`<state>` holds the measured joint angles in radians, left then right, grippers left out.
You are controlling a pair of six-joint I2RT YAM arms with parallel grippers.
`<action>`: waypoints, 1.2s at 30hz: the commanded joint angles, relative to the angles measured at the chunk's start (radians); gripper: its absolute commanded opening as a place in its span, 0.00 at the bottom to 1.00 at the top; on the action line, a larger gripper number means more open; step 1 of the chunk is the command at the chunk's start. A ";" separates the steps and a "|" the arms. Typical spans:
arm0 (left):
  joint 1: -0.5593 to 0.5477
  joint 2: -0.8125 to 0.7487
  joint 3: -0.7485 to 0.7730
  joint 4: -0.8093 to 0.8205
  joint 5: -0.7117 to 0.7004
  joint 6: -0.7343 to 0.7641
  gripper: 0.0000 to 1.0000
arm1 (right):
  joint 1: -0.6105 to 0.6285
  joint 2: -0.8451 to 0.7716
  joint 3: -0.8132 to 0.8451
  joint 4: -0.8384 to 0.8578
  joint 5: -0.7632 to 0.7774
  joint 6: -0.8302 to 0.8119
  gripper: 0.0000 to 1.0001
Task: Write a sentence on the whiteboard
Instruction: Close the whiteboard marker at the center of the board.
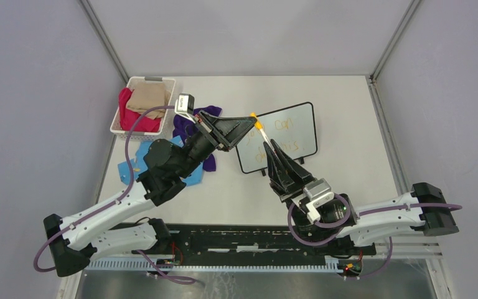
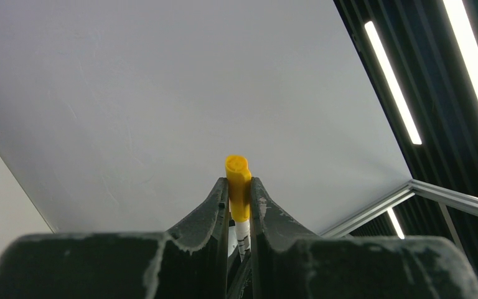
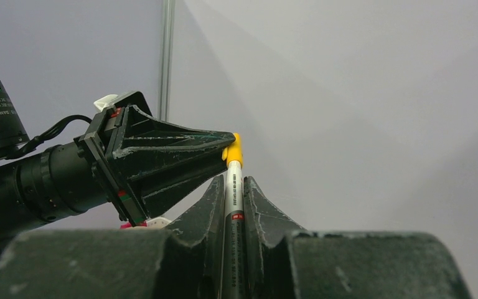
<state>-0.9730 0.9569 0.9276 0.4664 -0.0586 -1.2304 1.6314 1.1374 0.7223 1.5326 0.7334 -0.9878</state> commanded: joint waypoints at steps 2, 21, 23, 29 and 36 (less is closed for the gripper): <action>-0.009 -0.003 0.001 0.064 0.038 -0.017 0.02 | -0.011 -0.028 0.003 0.101 0.006 0.018 0.00; -0.018 0.026 -0.004 0.095 0.086 -0.027 0.02 | -0.030 -0.040 -0.007 0.089 -0.002 0.056 0.00; -0.020 0.026 -0.004 0.097 0.088 -0.023 0.02 | -0.036 -0.042 -0.008 0.087 0.001 0.065 0.00; -0.038 0.040 0.004 0.097 0.095 -0.009 0.02 | -0.059 -0.048 -0.024 0.086 0.005 0.105 0.00; -0.053 0.054 0.013 0.106 0.099 0.004 0.02 | -0.078 -0.054 -0.027 0.083 0.008 0.125 0.00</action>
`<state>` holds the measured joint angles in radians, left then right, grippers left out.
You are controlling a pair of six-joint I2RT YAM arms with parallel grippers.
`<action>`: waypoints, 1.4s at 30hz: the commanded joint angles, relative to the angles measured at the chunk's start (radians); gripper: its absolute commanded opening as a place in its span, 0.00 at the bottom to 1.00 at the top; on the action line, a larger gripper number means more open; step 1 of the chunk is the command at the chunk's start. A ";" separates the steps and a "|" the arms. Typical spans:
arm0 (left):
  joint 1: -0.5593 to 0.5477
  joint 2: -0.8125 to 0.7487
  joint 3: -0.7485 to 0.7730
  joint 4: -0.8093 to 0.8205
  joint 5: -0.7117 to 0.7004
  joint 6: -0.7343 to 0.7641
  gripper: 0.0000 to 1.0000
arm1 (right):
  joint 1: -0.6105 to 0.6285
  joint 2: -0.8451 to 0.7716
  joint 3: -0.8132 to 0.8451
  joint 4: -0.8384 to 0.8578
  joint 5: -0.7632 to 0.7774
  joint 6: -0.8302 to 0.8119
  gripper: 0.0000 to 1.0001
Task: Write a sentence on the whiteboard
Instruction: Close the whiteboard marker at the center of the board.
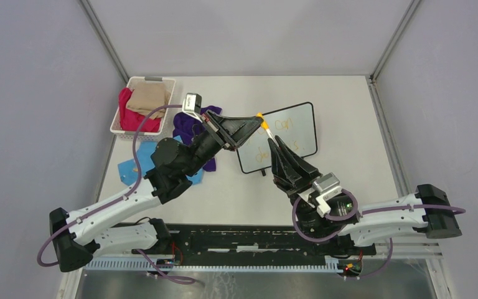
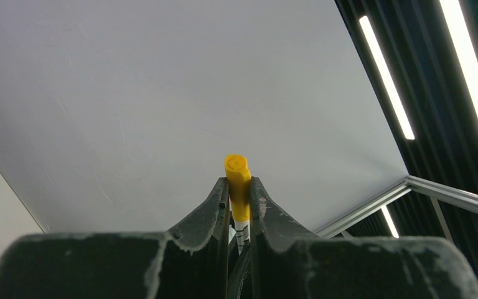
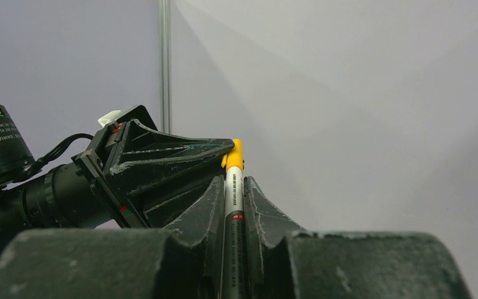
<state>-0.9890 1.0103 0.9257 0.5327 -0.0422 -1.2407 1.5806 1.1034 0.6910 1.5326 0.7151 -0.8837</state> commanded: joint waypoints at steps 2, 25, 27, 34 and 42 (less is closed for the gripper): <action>-0.038 0.003 0.015 0.039 0.082 0.018 0.02 | -0.031 -0.022 0.002 0.079 0.026 0.025 0.00; -0.096 0.020 0.021 0.034 0.073 0.077 0.07 | -0.062 -0.029 0.007 0.051 0.025 0.107 0.00; -0.096 0.010 0.024 0.012 0.056 0.083 0.16 | -0.062 -0.034 0.005 0.051 0.025 0.107 0.00; -0.096 -0.001 0.035 -0.016 0.045 0.102 0.29 | -0.061 -0.034 0.002 0.052 0.028 0.106 0.00; -0.095 0.000 0.036 -0.019 0.045 0.110 0.37 | -0.062 -0.042 -0.003 0.052 0.028 0.107 0.00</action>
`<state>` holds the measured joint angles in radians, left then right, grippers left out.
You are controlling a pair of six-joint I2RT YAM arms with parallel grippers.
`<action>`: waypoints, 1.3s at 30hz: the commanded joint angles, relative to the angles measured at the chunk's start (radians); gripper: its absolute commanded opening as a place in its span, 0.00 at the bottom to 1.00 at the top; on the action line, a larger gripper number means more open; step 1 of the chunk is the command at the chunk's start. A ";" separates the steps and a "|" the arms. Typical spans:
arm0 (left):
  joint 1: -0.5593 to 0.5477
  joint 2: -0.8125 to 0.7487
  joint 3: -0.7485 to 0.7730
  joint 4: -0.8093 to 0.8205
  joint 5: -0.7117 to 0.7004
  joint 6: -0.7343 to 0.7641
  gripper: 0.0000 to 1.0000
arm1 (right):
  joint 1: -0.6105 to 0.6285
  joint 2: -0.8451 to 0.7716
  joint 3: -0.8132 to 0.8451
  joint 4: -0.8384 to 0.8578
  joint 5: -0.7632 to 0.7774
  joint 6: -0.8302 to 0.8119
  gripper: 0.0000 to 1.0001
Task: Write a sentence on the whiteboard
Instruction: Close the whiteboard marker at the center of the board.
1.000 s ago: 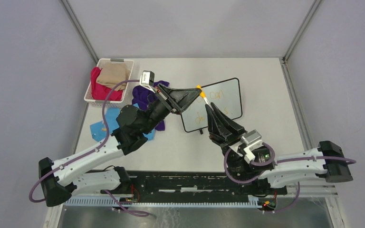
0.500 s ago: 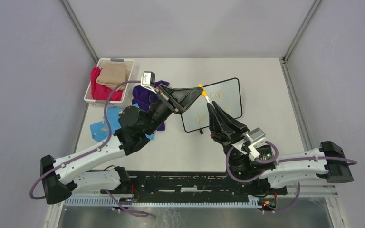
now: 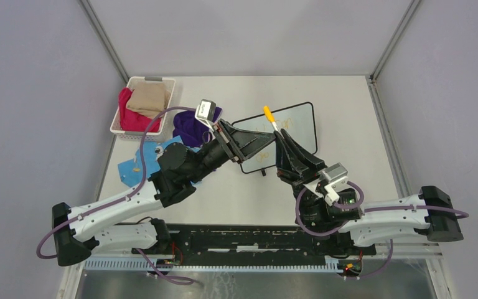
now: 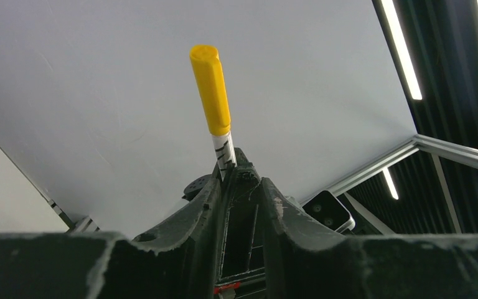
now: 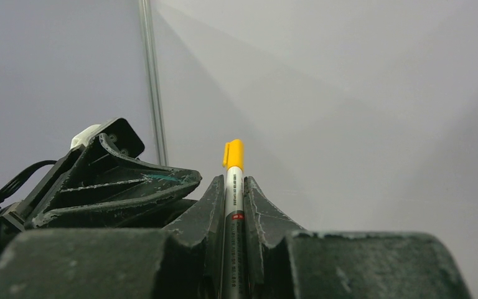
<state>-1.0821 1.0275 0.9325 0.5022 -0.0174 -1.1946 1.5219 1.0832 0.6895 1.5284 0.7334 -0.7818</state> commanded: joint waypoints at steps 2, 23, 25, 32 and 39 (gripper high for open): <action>-0.002 -0.020 0.034 0.004 0.020 0.070 0.46 | -0.003 -0.026 -0.004 0.054 0.007 0.011 0.00; 0.001 -0.006 0.212 -0.168 -0.143 0.251 0.72 | -0.003 -0.171 -0.084 -0.132 -0.153 0.228 0.00; 0.001 0.009 0.213 -0.162 -0.128 0.241 0.71 | -0.003 -0.176 -0.086 -0.132 -0.156 0.235 0.00; 0.001 0.032 0.212 -0.129 -0.096 0.224 0.60 | -0.003 -0.184 -0.088 -0.142 -0.160 0.245 0.00; 0.001 0.031 0.212 -0.115 -0.090 0.230 0.45 | -0.003 -0.181 -0.090 -0.158 -0.144 0.248 0.00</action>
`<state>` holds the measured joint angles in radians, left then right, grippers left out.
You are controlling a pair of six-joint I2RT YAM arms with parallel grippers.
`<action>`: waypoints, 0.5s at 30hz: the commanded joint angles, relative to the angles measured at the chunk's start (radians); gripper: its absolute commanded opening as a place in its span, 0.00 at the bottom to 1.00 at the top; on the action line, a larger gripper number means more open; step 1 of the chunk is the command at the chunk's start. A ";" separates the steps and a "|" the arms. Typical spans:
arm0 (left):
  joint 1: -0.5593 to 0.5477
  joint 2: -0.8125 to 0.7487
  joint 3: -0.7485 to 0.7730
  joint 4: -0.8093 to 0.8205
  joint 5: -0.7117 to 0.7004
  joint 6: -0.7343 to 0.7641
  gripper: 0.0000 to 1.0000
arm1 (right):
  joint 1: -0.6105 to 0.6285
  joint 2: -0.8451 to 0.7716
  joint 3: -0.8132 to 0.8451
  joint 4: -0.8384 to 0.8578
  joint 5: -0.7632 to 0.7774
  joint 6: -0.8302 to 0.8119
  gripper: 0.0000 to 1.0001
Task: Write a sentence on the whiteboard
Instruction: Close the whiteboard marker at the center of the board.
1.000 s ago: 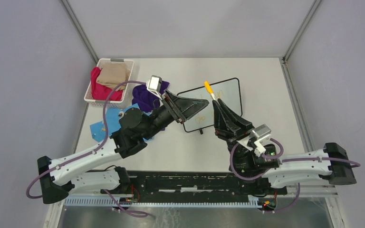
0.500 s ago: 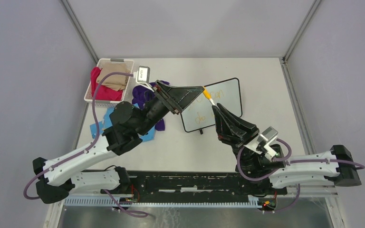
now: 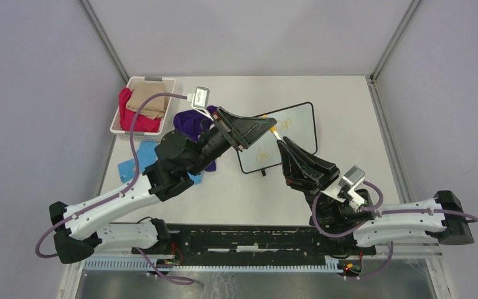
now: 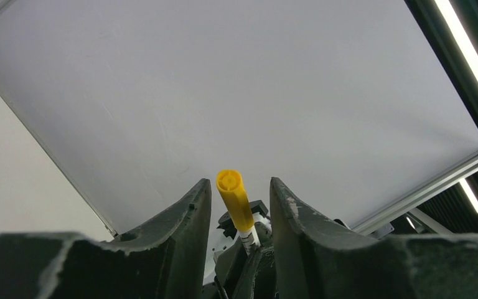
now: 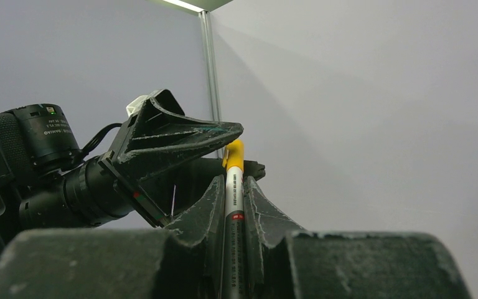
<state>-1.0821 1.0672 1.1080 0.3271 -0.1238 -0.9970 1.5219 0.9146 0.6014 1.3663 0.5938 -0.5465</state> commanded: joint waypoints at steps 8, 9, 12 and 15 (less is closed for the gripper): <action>0.001 -0.007 0.033 0.077 0.044 0.035 0.21 | -0.003 -0.003 0.001 -0.006 0.039 0.001 0.00; 0.001 -0.007 0.035 0.078 0.046 0.035 0.19 | -0.005 -0.001 0.001 -0.006 0.043 -0.001 0.00; 0.001 -0.006 0.038 0.081 0.056 0.035 0.12 | -0.005 0.006 0.003 -0.003 0.048 -0.007 0.00; 0.001 -0.001 0.042 0.085 0.067 0.034 0.07 | -0.006 0.014 0.007 -0.004 0.052 -0.013 0.00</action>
<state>-1.0813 1.0683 1.1080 0.3454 -0.0952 -0.9981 1.5219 0.9173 0.6014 1.3693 0.6025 -0.5472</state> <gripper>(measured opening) 0.240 0.174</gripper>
